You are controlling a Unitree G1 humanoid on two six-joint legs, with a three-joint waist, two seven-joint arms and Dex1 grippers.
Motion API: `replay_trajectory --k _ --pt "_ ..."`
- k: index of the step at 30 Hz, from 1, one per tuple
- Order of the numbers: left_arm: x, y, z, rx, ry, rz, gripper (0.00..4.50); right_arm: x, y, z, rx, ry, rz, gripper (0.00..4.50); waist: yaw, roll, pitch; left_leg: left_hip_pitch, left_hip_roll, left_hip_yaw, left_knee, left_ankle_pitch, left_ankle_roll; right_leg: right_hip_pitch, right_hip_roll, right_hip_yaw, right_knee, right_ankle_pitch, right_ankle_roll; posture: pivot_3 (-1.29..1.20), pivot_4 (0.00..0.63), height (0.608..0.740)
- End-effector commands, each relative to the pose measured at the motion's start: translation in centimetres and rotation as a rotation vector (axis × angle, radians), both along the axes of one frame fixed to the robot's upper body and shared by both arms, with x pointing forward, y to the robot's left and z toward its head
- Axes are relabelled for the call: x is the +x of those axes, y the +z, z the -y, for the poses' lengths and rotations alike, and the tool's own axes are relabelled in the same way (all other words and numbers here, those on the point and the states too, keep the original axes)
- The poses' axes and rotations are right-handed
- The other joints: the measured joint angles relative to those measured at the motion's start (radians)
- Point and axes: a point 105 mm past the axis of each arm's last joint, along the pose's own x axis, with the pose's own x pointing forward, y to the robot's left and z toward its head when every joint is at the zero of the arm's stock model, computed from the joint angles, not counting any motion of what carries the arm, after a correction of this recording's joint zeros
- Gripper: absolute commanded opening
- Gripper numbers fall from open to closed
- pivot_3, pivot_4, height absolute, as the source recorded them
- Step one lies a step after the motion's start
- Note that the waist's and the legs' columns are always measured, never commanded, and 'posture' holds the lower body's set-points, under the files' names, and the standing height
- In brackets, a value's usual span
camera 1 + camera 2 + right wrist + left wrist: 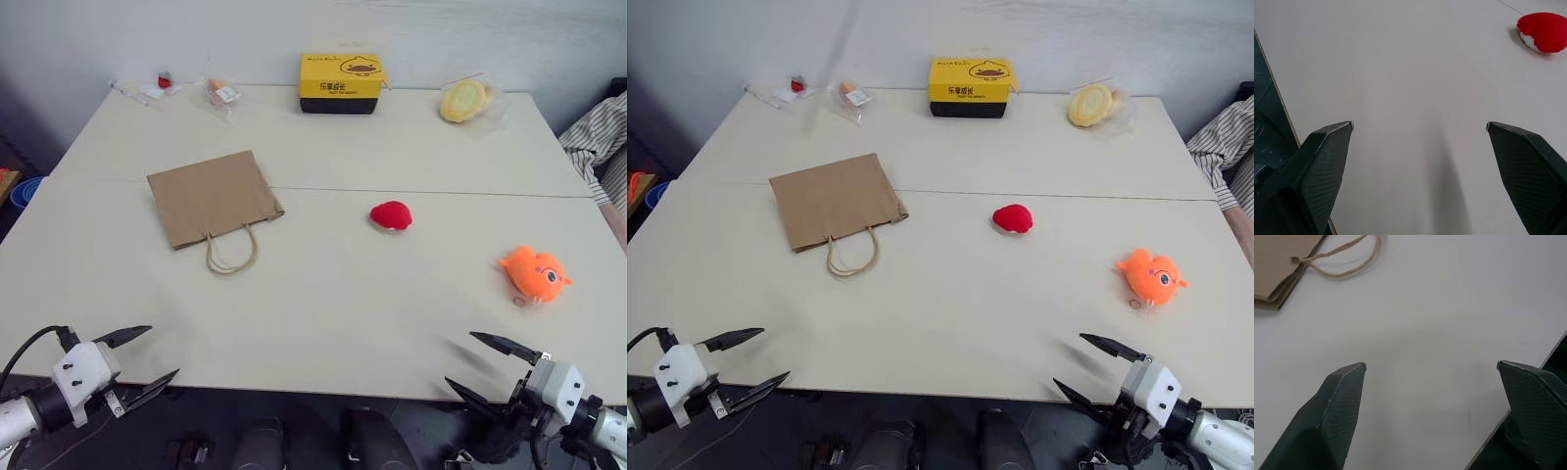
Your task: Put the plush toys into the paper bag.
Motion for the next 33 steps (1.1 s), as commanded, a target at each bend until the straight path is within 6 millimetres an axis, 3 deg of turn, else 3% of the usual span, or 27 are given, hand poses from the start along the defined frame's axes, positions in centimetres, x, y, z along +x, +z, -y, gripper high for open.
replay_trajectory --k 1,5,7,13,17,20,26,33 --pt "0.2 0.9 0.0 -0.007 -0.013 0.020 4.50 0.3 0.9 -0.6 0.030 0.020 0.034 4.46 0.001 0.000 0.000 0.000 0.000 0.000 0.000 0.000 0.000 0.000 0.000 0.000 0.000 0.000 0.000 0.00 0.150 0.740" --pt "2.1 2.6 0.5 -0.086 -0.013 0.032 4.50 1.0 2.6 -2.3 0.129 0.050 0.075 4.46 0.001 0.000 0.000 0.000 0.000 0.000 0.001 0.000 0.000 0.000 0.000 0.000 0.001 0.000 0.000 0.00 0.150 0.740" --pt "3.7 4.4 1.2 -0.096 -0.035 0.067 4.50 1.4 4.1 -3.5 0.232 0.064 0.078 4.46 0.002 0.000 0.000 0.000 0.000 -0.001 0.001 0.001 -0.001 0.000 0.000 -0.001 0.002 0.000 0.000 0.00 0.150 0.740" --pt "9.2 6.6 1.8 0.081 -0.072 0.138 4.50 2.9 7.6 -7.1 0.372 0.145 0.162 4.46 -0.001 0.001 -0.001 0.000 0.000 -0.003 0.001 0.002 -0.003 0.000 0.000 -0.003 0.003 0.000 0.000 0.00 0.150 0.740" --pt "13.2 7.3 2.8 0.240 -0.146 0.199 4.50 3.6 7.9 -8.9 0.405 0.181 0.173 4.46 -0.001 0.001 -0.001 -0.001 0.000 -0.003 0.001 0.003 -0.005 -0.002 0.001 -0.003 0.004 0.000 0.001 0.00 0.150 0.740" --pt "15.0 7.6 3.4 0.299 -0.197 0.204 4.50 4.2 7.8 -9.5 0.407 0.178 0.192 4.46 0.000 -0.001 -0.001 -0.003 -0.001 -0.003 0.002 0.006 -0.011 -0.004 0.002 -0.004 0.004 0.001 0.001 0.00 0.150 0.740" --pt "16.3 6.7 4.4 0.371 -0.330 0.169 4.50 4.7 7.7 -9.6 0.400 0.150 0.221 4.46 -0.003 -0.001 -0.001 -0.004 -0.001 0.002 0.004 0.006 -0.010 -0.006 0.002 -0.001 0.010 0.001 0.001 0.00 0.150 0.740" --pt "17.3 6.6 4.8 0.384 -0.362 0.178 4.50 5.0 7.8 -9.6 0.393 0.125 0.231 4.46 -0.001 -0.001 -0.001 -0.004 0.000 0.002 0.010 0.005 -0.008 -0.006 0.002 -0.001 0.015 0.001 0.001 0.00 0.150 0.740"
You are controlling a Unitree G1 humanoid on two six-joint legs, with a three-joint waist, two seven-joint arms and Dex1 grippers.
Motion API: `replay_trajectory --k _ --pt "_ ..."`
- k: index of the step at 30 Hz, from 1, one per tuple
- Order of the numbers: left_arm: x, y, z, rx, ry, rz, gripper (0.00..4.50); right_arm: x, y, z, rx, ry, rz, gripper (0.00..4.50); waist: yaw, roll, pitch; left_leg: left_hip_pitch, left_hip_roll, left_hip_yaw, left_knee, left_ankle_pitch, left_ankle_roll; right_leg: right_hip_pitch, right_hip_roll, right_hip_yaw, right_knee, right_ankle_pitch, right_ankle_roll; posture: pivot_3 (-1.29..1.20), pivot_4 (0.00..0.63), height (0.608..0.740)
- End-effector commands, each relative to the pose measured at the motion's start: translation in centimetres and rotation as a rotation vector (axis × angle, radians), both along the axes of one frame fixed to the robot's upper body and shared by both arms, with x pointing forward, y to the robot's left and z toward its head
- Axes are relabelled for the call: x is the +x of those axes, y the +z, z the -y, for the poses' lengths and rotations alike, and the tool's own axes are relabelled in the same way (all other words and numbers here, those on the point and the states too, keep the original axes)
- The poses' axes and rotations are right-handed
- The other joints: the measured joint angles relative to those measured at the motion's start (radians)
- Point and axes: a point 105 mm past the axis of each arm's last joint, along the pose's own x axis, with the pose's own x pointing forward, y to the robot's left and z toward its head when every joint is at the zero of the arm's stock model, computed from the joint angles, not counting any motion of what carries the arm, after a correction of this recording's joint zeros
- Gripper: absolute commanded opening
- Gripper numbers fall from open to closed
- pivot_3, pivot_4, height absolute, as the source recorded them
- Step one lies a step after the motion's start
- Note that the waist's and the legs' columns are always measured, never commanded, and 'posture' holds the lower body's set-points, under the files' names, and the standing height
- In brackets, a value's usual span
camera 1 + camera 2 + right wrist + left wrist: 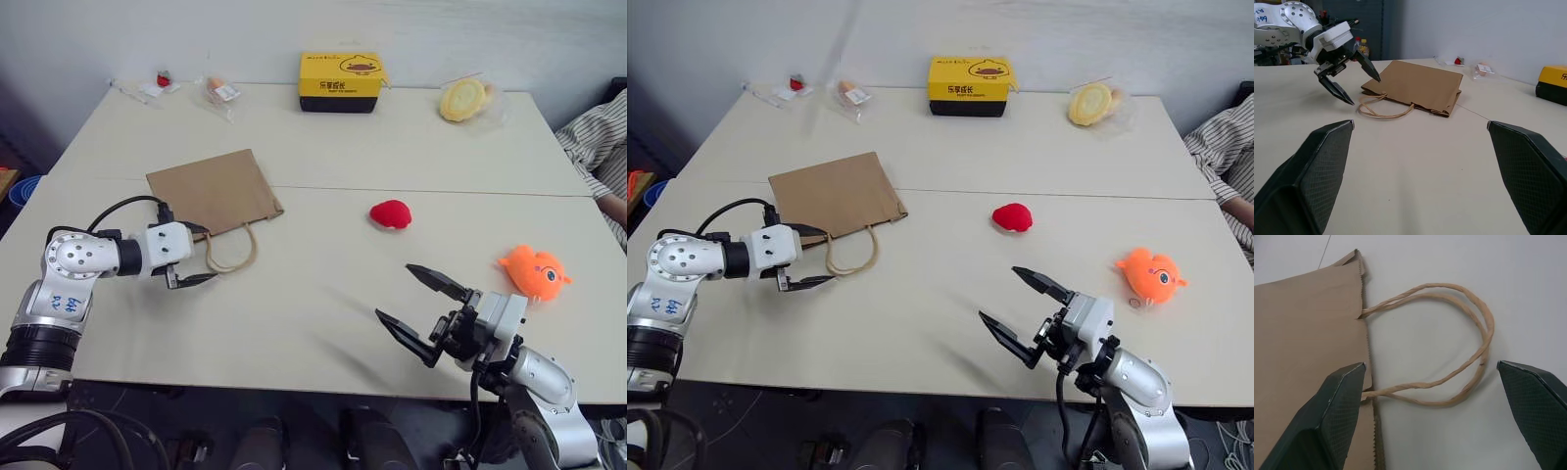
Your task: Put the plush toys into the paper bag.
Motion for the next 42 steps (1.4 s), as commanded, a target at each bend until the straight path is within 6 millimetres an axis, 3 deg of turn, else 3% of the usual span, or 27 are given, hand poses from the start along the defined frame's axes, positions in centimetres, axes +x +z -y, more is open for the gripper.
replay_trajectory --k 1,7,10,16,22,25,30,34,38,42 --pt "1.1 0.9 0.0 0.021 0.001 0.066 4.50 0.0 0.6 0.0 0.007 -0.014 0.036 4.46 0.001 0.000 0.000 0.000 0.000 0.000 0.001 0.000 0.000 0.000 0.000 0.000 0.001 0.000 0.000 0.00 0.150 0.740" --pt "2.5 0.6 0.8 -0.015 0.018 0.095 4.50 0.1 0.9 -0.1 0.004 -0.022 0.044 4.46 0.001 0.000 0.000 0.000 0.000 0.000 0.003 -0.001 0.001 0.000 0.000 0.000 0.002 0.000 0.000 0.00 0.150 0.740" --pt "2.5 0.1 0.9 0.001 0.001 0.093 3.95 0.2 0.9 -0.1 -0.001 -0.032 0.050 4.50 0.000 0.000 0.000 -0.001 0.000 0.000 0.003 -0.001 0.001 0.000 0.000 0.000 0.002 0.000 0.000 0.00 0.150 0.740" --pt "2.8 1.1 1.7 -0.082 -0.020 0.120 1.99 0.6 1.0 -0.1 -0.008 -0.056 0.066 4.50 0.001 0.000 0.000 -0.001 0.000 0.000 0.003 0.000 0.000 -0.001 0.000 0.000 0.003 0.000 0.000 0.00 0.150 0.740" --pt "2.1 3.8 5.3 -0.265 -0.157 0.104 0.03 1.0 0.5 -0.3 -0.050 -0.069 0.074 4.50 0.004 -0.001 0.000 -0.002 0.000 -0.001 0.005 0.000 0.000 0.000 0.000 -0.001 0.003 0.000 0.000 0.00 0.150 0.740" --pt "1.3 5.0 7.1 -0.366 -0.225 0.066 0.03 1.2 0.5 -0.7 -0.036 -0.057 0.066 4.50 0.002 -0.001 0.000 -0.003 0.000 -0.001 0.005 0.000 0.000 -0.001 0.000 -0.001 0.003 0.000 0.001 0.00 0.150 0.740" --pt "-2.3 9.1 11.7 -0.617 -0.436 -0.042 0.03 1.7 0.9 -2.8 -0.056 0.021 0.038 4.50 -0.003 -0.001 0.000 -0.003 0.000 -0.001 0.006 0.001 -0.001 -0.001 0.000 0.000 0.003 0.000 0.000 0.00 0.150 0.740" --pt "-4.5 10.1 13.7 -0.712 -0.495 -0.156 0.00 2.6 1.3 -4.6 -0.107 0.071 0.023 3.53 -0.005 -0.001 0.000 -0.003 0.000 -0.002 0.006 0.001 -0.002 -0.001 0.001 0.000 0.003 0.000 0.000 0.00 0.150 0.740" --pt "-6.2 9.3 14.9 -0.711 -0.512 -0.225 0.00 4.2 1.4 -6.3 -0.144 0.088 -0.021 2.06 -0.004 -0.001 0.000 -0.003 0.000 -0.002 0.006 0.001 -0.002 -0.001 0.001 0.000 0.003 0.000 0.000 0.00 0.150 0.740" --pt "-6.7 8.9 15.4 -0.735 -0.494 -0.247 0.00 5.7 0.6 -7.4 -0.206 0.091 -0.084 0.58 0.000 -0.001 0.000 -0.003 0.000 -0.003 0.006 0.002 -0.003 -0.001 0.001 0.000 0.003 0.000 0.000 0.00 0.150 0.740"
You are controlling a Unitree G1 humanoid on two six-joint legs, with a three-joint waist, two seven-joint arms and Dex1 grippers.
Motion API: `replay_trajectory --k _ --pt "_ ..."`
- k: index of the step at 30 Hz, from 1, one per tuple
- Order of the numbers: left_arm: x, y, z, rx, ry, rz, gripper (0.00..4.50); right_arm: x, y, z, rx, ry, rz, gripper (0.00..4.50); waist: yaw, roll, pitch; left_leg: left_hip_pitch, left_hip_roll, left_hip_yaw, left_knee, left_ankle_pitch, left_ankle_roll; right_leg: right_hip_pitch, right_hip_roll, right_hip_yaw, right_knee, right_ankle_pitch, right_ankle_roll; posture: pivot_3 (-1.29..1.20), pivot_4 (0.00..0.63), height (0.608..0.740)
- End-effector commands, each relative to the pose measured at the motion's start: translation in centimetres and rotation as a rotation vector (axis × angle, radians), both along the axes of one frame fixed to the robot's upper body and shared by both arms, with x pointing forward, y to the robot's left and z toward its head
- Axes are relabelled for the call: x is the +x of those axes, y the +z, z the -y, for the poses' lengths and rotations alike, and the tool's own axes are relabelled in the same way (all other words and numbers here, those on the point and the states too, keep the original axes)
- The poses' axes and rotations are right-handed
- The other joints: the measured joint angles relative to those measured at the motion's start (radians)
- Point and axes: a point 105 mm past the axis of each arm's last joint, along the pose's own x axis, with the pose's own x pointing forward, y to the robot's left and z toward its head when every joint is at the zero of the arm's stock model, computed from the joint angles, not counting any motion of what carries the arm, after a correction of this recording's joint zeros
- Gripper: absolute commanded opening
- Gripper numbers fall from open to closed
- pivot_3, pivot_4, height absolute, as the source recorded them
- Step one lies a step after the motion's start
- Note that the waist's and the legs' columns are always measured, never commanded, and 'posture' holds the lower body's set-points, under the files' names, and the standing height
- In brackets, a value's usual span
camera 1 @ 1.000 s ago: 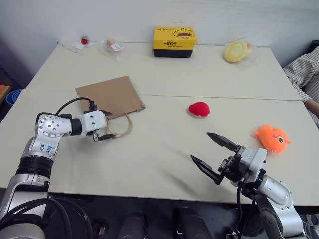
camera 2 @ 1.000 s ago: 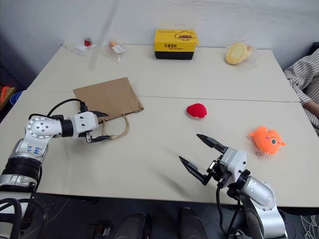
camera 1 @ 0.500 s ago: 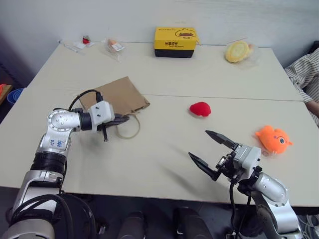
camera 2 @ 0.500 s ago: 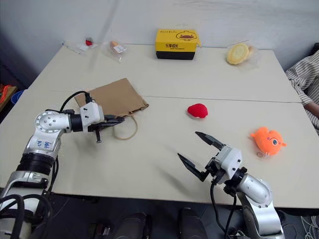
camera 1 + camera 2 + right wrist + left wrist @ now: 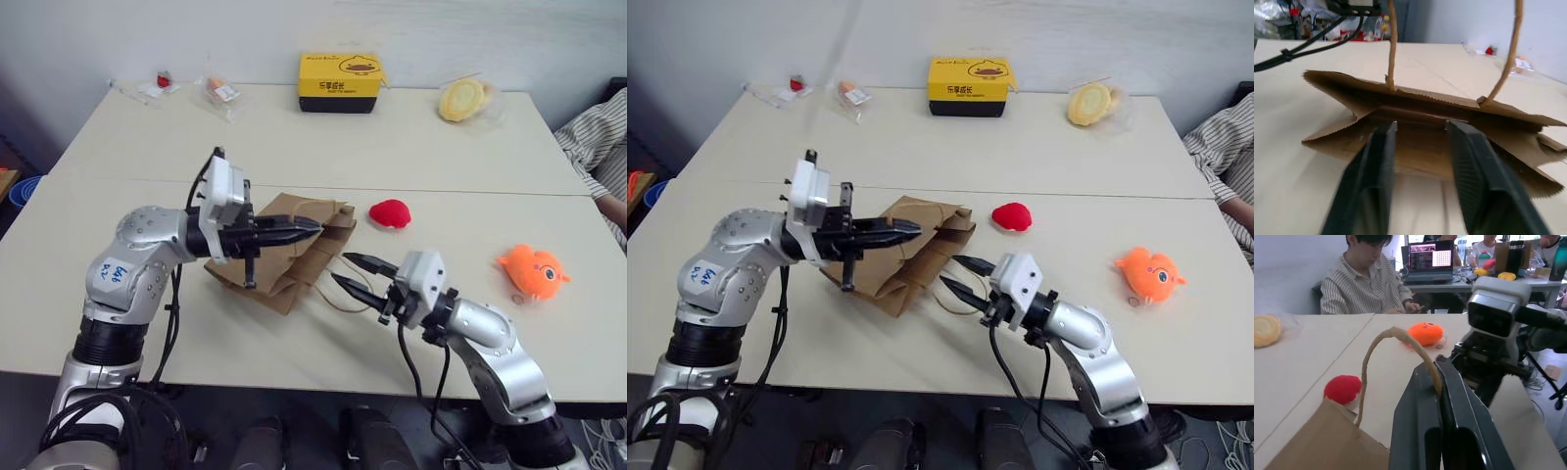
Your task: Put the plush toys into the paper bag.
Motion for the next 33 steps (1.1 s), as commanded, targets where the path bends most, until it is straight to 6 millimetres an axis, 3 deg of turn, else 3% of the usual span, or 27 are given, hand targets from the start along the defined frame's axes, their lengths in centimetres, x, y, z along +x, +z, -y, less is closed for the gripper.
replay_trajectory --k 1,2,6,11,17,25,33 --pt "-0.8 0.7 0.5 -0.029 -0.013 0.020 0.00 0.9 -0.6 -0.9 -0.032 -0.006 -0.037 0.28 0.003 0.000 0.000 0.000 0.000 0.000 0.000 0.000 0.000 0.000 0.000 0.000 0.000 0.000 0.000 0.00 0.150 0.740" --pt "-0.9 0.7 0.6 -0.032 -0.014 0.016 0.00 1.3 -0.8 -1.3 -0.040 -0.008 -0.051 0.07 0.003 0.000 0.000 -0.001 0.000 -0.001 0.000 0.000 0.000 0.000 0.000 0.000 -0.001 0.000 0.000 0.00 0.150 0.740" --pt "-1.3 0.8 1.1 -0.048 -0.038 -0.011 0.00 2.9 -1.5 -3.5 -0.083 0.003 -0.133 0.07 -0.002 0.000 0.000 -0.001 0.000 -0.001 0.000 0.000 0.000 0.000 0.000 0.000 0.000 0.000 0.000 0.00 0.150 0.740" --pt "-1.8 1.1 1.3 -0.074 -0.057 -0.038 0.00 4.2 -2.7 -4.6 -0.163 0.001 -0.135 0.07 -0.002 0.000 0.000 -0.012 0.000 -0.001 0.003 0.001 -0.002 -0.012 0.000 0.000 0.003 0.000 0.000 0.00 0.150 0.740" --pt "-2.4 1.2 1.2 -0.089 -0.086 -0.072 0.00 5.3 -3.2 -6.1 -0.163 0.027 -0.135 0.07 -0.008 0.000 0.000 -0.012 0.000 0.000 0.003 0.002 -0.002 -0.013 0.000 0.000 0.004 0.000 0.000 0.00 0.150 0.740" --pt "-1.9 3.6 -1.5 -0.205 0.004 -0.110 0.00 5.7 -7.0 -4.9 -0.240 0.011 -0.141 0.07 -0.024 0.000 0.000 -0.012 0.000 -0.001 0.003 0.002 -0.003 -0.013 0.000 0.000 0.005 0.000 0.000 0.00 0.150 0.740" --pt "-1.1 3.8 -3.7 -0.227 0.115 -0.116 0.00 5.4 -8.2 -4.1 -0.247 -0.010 -0.146 0.07 -0.024 0.000 0.000 -0.011 0.000 -0.001 0.003 0.002 -0.003 -0.013 0.000 0.000 0.006 0.000 0.000 0.00 0.150 0.740"
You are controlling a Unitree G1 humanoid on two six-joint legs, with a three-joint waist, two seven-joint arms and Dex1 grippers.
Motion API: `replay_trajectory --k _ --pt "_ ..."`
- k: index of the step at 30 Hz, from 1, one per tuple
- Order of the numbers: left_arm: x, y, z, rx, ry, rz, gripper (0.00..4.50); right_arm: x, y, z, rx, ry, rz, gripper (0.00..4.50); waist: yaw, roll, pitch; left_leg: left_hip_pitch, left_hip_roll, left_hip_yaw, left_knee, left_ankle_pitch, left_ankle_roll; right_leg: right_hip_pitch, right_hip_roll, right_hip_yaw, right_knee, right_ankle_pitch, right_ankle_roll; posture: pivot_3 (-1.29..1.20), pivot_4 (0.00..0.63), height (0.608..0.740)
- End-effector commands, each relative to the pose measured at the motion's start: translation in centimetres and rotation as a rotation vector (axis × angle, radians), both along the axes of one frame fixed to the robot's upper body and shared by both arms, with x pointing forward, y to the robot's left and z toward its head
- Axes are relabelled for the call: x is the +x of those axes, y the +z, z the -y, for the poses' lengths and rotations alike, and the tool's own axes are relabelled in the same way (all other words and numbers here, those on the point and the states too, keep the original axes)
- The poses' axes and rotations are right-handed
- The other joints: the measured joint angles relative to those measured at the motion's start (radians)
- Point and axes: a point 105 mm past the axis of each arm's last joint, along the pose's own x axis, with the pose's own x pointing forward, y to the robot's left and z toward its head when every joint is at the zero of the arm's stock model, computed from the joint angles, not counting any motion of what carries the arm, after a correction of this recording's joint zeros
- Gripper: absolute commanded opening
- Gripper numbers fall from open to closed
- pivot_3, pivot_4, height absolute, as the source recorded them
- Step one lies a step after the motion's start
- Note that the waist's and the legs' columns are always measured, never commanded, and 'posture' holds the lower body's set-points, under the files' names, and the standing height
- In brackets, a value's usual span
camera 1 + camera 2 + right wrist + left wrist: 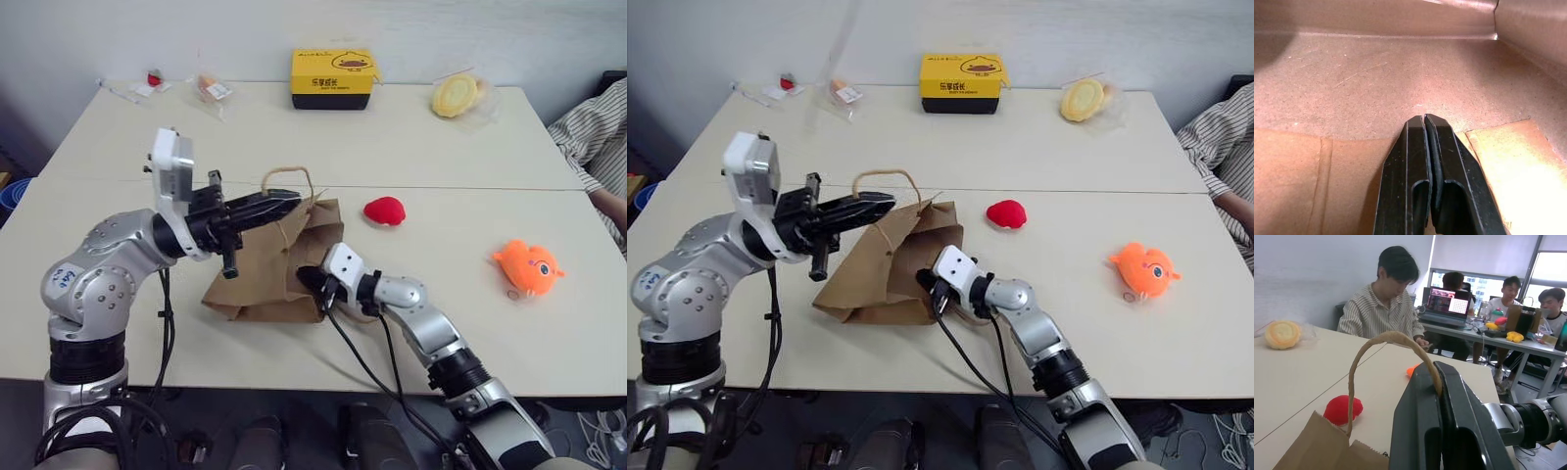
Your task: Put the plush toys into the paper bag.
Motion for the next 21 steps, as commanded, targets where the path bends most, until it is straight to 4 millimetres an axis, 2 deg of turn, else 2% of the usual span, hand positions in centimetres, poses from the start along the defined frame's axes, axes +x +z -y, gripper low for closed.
replay_trajectory --k 1,3,6,9,12,15,19,21 --pt "-0.2 0.5 -0.5 -0.010 0.019 0.027 0.00 -0.4 -1.8 0.7 -0.036 -0.021 -0.047 0.07 0.001 -0.001 0.000 0.000 0.000 0.000 0.000 0.000 0.000 0.000 0.000 0.000 0.000 0.000 0.000 0.00 0.150 0.740" --pt "-0.1 0.3 -0.5 -0.012 0.027 0.025 0.00 -0.4 -2.0 0.8 -0.042 -0.024 -0.052 0.07 0.001 -0.001 0.000 0.000 0.000 -0.001 0.001 0.000 0.000 0.001 0.000 0.000 0.000 0.000 0.000 0.00 0.150 0.740" --pt "0.1 0.1 -0.1 -0.017 0.028 0.028 0.00 -0.2 -0.7 0.9 0.001 -0.032 0.000 0.07 0.002 -0.001 0.000 0.000 0.000 -0.001 0.001 0.000 0.000 0.001 0.000 0.000 0.000 0.000 0.000 0.00 0.150 0.740" --pt "-0.1 -0.2 0.8 -0.017 -0.013 0.028 0.00 -1.6 2.3 -0.3 0.146 0.093 0.032 0.07 0.002 -0.001 0.000 0.000 0.000 -0.001 0.000 0.000 0.000 0.001 0.000 0.000 0.000 0.000 0.000 0.00 0.150 0.740" --pt "-0.4 -0.9 1.7 -0.007 -0.063 0.017 0.00 -2.1 4.5 0.0 0.245 0.117 0.013 0.07 0.001 0.000 0.000 -0.001 0.000 0.000 0.000 0.000 0.000 0.000 0.000 0.000 0.000 0.000 0.000 0.00 0.150 0.740" --pt "-0.6 -1.4 2.2 -0.002 -0.105 0.001 0.00 -2.3 5.3 1.2 0.250 0.106 -0.005 0.66 0.001 0.000 0.000 -0.001 0.000 -0.001 -0.001 0.000 -0.001 0.000 0.000 0.000 0.000 0.000 0.000 0.00 0.150 0.740" --pt "-0.7 -1.9 2.7 0.016 -0.144 -0.010 0.00 -3.2 7.4 3.7 0.287 0.088 0.026 2.02 0.005 0.000 0.000 -0.001 0.000 -0.001 -0.001 0.000 -0.001 0.000 0.000 0.000 -0.001 0.000 0.000 0.00 0.150 0.740" --pt "-0.7 -2.0 2.7 0.028 -0.161 -0.008 0.00 -4.0 8.5 5.8 0.299 0.064 0.049 2.72 0.006 0.000 0.000 -0.002 0.000 -0.001 -0.001 0.000 -0.001 0.000 0.000 -0.001 -0.003 0.000 0.000 0.00 0.150 0.740"
